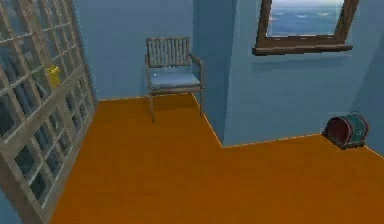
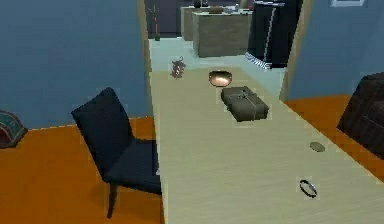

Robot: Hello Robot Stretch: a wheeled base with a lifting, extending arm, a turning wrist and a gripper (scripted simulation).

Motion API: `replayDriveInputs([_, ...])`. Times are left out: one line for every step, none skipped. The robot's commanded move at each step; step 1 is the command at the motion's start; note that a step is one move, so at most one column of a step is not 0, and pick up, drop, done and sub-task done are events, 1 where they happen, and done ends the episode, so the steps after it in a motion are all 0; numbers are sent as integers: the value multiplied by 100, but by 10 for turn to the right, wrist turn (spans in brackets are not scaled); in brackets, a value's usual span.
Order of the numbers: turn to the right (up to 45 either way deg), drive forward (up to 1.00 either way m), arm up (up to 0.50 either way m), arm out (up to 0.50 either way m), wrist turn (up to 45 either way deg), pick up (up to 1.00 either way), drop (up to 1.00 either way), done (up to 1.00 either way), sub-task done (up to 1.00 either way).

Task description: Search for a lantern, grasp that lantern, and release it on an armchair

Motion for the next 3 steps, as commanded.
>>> replayDriveInputs([270,0,0,0,0,0,0,0,0])
replayDriveInputs([0,20,0,0,0,0,0,0,0])
replayDriveInputs([210,0,0,0,0,0,0,0,0])
